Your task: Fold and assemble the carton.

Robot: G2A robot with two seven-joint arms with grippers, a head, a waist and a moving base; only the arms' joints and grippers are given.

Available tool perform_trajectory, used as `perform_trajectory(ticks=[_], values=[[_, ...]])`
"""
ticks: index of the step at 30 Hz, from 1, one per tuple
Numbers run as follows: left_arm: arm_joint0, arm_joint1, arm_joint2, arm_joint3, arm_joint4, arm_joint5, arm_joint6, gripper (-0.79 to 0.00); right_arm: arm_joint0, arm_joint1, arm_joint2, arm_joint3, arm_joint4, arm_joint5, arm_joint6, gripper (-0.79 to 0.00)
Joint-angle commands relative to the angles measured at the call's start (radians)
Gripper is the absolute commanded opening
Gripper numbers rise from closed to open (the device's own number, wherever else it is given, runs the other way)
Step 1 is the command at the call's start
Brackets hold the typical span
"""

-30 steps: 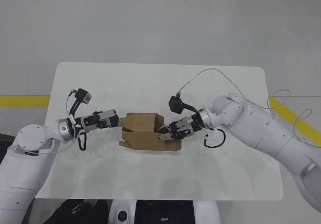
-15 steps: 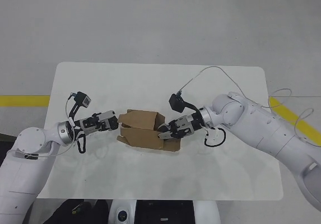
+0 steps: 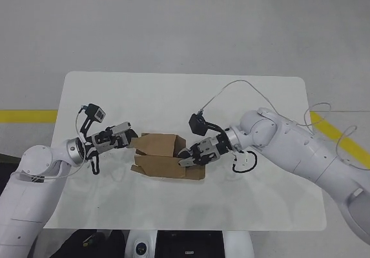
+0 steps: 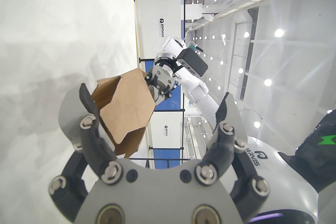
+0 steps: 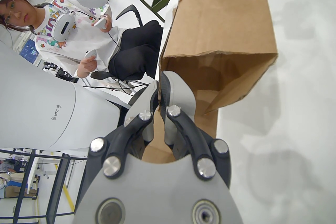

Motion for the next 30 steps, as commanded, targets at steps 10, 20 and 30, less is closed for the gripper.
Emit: perform_trajectory(ticks=[10, 20, 30], values=[[0.002, -0.002, -0.007, -0.015, -0.033, 0.026, -0.04, 0.0, 0.004, -0.017, 0.0, 0.009, -0.013, 0.0, 0.0, -0.785], [-0.007, -0.002, 0.005, -0.002, 0.031, 0.046, -0.045, -0.219, 0.013, -0.017, 0.0, 0.004, -0.033, -0.004, -0.004, -0.785], [-0.022, -0.001, 0.024, 0.006, 0.103, 0.062, -0.054, -0.449, 0.015, -0.017, 0.0, -0.007, -0.036, 0.0, 0.0, -0.785]])
